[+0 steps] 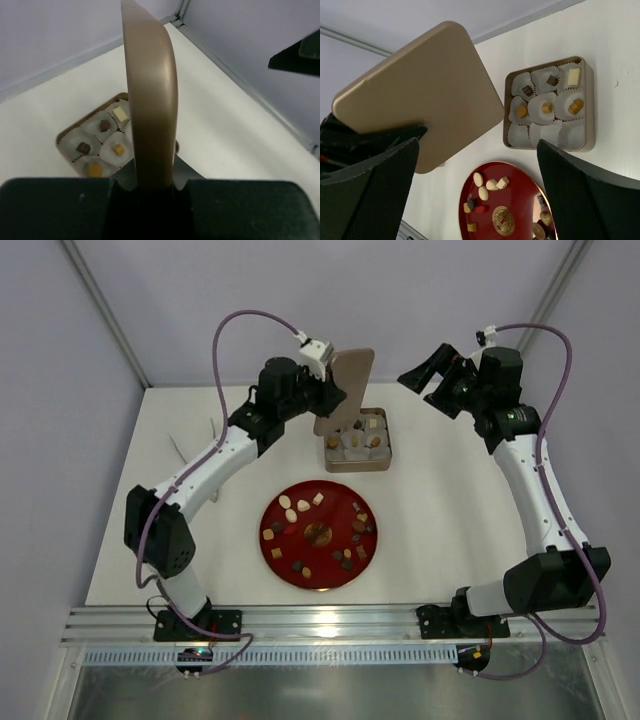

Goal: Pack the chocolate

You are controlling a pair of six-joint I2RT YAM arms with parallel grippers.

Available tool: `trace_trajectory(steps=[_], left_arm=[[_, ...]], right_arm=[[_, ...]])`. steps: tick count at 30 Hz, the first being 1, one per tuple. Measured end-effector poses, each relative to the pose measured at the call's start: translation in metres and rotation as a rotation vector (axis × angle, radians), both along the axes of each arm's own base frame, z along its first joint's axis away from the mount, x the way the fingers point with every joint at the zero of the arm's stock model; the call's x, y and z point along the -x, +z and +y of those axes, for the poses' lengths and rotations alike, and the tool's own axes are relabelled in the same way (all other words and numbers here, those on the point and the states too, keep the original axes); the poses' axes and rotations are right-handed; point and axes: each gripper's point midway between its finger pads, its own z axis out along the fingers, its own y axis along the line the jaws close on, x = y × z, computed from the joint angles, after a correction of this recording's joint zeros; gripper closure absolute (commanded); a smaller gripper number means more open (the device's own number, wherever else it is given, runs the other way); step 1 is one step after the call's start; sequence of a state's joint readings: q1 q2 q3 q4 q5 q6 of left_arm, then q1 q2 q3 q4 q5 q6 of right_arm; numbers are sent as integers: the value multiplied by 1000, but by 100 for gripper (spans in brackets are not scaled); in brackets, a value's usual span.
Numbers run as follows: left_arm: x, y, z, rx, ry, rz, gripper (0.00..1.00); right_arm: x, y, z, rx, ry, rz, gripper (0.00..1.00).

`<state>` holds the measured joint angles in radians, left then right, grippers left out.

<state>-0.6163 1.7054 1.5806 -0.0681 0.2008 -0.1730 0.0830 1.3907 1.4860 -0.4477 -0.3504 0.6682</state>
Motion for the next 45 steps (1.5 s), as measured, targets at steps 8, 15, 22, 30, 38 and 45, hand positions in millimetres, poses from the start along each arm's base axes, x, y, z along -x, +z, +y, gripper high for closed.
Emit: trace_trajectory(steps=[8,15,22,30,38,45], left_arm=[[-35,-72,-29,262,-150,506,99],[-56,-133,-42,506,-202,838,97],[-88,-143,-21,699,-186,934,96],[-95,-144,-21,788,-221,962,93],[-97,-162,-24,804,-230,1021,90],[-95,-169,-26,795,-236,1051,89]], right_arm=[[-39,-76,-2,121,44,89,0],[-60,-149,2,143,83,217,0],[-71,-177,5,135,98,252,0],[-78,-199,8,125,107,281,0],[-81,-221,9,120,110,321,0],[-83,-234,10,119,114,342,0]])
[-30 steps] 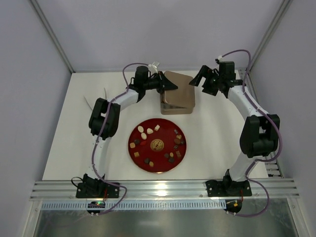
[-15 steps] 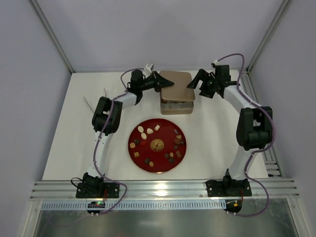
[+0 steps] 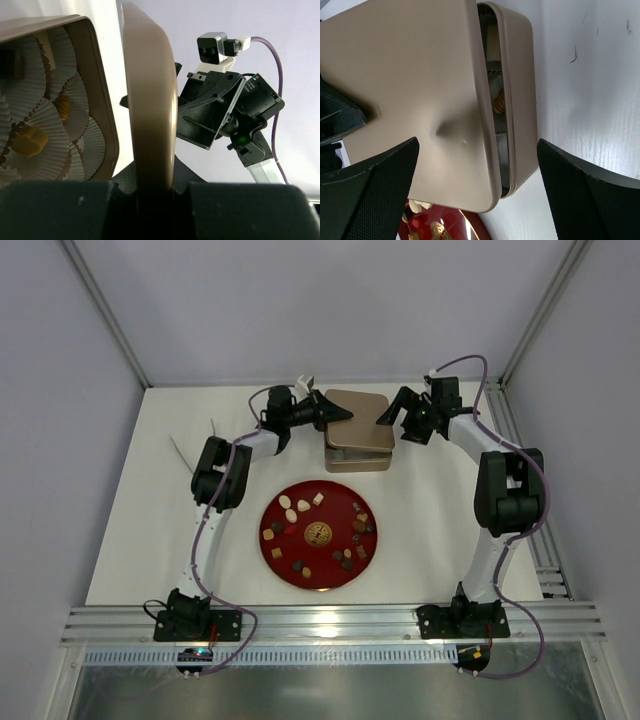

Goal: Pack the chocolate

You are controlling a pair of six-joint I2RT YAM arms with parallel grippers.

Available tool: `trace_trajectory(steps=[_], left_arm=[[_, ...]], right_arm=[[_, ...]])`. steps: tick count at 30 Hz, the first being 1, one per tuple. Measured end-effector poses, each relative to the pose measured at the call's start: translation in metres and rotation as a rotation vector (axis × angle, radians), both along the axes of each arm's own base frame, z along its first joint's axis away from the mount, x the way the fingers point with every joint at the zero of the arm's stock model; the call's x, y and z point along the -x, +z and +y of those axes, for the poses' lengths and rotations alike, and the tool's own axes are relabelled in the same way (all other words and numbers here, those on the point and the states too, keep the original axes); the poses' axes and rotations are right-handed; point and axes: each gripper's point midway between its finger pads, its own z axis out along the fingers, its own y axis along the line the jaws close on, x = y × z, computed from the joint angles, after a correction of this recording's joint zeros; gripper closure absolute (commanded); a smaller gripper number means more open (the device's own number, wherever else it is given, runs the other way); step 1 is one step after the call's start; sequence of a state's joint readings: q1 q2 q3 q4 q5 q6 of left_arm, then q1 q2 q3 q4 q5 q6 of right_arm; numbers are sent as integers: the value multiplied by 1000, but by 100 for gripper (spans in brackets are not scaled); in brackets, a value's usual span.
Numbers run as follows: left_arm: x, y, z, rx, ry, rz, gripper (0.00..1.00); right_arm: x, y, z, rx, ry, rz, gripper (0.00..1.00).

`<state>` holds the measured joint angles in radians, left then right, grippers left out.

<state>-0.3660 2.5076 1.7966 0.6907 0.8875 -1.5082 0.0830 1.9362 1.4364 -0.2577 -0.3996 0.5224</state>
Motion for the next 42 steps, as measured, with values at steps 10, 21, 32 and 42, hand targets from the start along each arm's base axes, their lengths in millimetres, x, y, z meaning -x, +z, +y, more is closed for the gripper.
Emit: trace_trajectory(steps=[10,21,32,42], left_arm=[[2,-5,0,-12,-15,23,87],[3,-27,-1,-42,-27,67,86],[4,-39,-2,-77,-35,81,82],[6,-43,1,-110,-42,67,64]], right_arm=[[-1,-2,1,0,1,2,0],[-1,-9,5,1,11,12,0],[0,-16,8,4,17,24,1],[1,-21,9,10,25,31,1]])
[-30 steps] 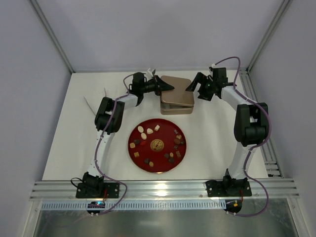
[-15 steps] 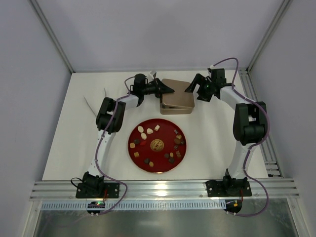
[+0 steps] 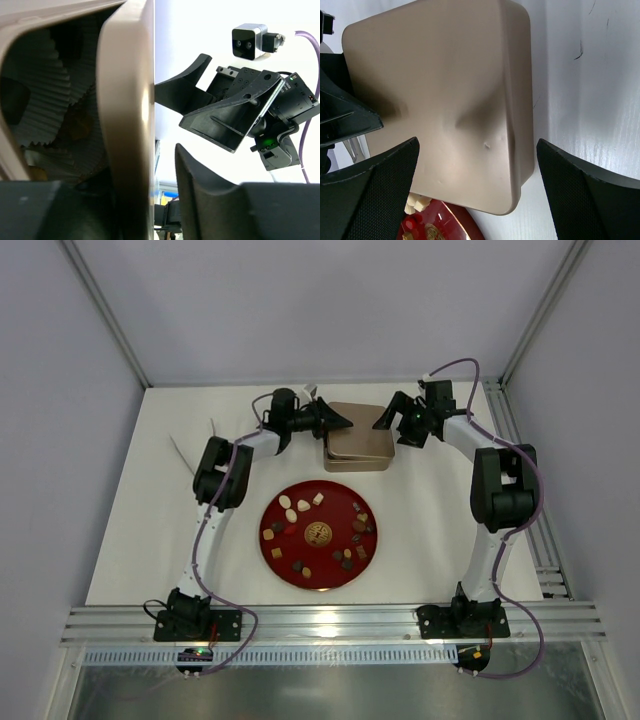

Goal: Pack the chocolate

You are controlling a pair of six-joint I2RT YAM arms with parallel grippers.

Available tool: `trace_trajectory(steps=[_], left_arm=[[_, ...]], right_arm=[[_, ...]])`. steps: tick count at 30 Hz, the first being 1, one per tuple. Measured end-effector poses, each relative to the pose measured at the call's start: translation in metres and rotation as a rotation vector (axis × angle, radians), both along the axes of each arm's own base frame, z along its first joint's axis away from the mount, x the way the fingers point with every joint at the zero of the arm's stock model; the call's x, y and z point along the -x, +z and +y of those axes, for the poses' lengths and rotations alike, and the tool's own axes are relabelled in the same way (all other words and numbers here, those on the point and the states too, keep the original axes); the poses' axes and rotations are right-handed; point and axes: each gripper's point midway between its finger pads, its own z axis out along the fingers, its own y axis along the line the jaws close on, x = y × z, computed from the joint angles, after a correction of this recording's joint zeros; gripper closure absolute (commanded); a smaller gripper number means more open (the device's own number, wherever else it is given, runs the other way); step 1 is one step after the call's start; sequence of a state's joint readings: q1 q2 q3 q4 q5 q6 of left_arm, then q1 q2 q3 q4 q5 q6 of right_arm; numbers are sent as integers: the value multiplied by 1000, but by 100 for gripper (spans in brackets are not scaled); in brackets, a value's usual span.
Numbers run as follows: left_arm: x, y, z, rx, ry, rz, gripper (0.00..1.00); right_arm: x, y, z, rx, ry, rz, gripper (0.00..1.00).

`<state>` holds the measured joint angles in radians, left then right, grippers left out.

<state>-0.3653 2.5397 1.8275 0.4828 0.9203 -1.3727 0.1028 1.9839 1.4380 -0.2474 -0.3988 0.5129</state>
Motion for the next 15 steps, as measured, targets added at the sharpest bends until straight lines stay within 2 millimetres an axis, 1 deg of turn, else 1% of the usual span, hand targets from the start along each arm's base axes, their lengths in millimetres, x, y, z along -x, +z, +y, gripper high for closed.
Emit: trace_trajectory(steps=[6,15], left_arm=[[0,6,5,-12,3,-17,59],[-2,4,23,-26,21,-8,60]], right_arm=[[-2,-3,2,0,3,4,2],[-1,-6,2,0,4,12,2]])
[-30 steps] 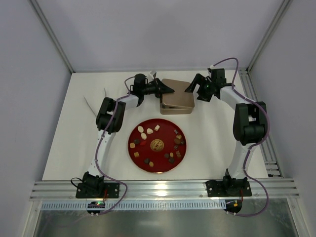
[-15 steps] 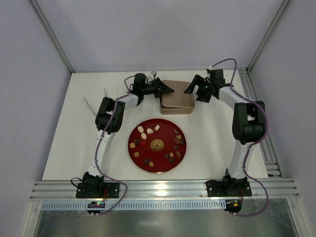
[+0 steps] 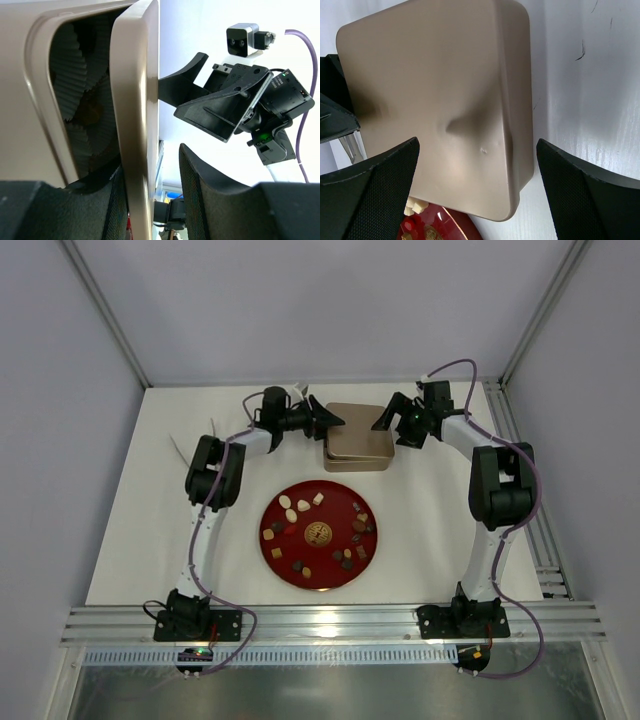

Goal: Pack the chocolate

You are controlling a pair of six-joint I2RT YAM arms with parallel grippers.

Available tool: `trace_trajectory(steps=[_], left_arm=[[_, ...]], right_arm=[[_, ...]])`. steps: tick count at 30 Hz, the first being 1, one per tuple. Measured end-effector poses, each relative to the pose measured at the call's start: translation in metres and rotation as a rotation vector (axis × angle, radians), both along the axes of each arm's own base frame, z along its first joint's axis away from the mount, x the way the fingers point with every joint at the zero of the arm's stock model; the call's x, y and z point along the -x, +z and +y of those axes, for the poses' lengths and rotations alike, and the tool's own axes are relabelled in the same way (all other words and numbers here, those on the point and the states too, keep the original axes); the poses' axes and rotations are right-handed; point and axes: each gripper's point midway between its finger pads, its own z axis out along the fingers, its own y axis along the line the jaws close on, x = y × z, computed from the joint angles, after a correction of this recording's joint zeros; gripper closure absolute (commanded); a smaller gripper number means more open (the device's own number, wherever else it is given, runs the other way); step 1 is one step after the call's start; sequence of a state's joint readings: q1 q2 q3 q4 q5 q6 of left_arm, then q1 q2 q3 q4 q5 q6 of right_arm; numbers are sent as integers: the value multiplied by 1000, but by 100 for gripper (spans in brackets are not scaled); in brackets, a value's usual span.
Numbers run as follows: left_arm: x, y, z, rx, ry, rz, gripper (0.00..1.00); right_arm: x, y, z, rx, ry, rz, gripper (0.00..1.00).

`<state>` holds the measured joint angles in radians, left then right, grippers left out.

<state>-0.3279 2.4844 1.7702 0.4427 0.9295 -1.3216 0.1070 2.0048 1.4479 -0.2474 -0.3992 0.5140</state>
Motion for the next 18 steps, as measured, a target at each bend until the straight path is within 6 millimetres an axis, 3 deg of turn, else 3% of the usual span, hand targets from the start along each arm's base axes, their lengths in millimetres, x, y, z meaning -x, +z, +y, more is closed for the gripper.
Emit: trace_trajectory(steps=[10,18], left_arm=[[0,10,19,-4,13,-15,61],[0,-2,31,-33,17,4,62]], right_arm=[[-6,-1,3,-3,2,-1,2],[-17,1,10,-5,5,-9,3]])
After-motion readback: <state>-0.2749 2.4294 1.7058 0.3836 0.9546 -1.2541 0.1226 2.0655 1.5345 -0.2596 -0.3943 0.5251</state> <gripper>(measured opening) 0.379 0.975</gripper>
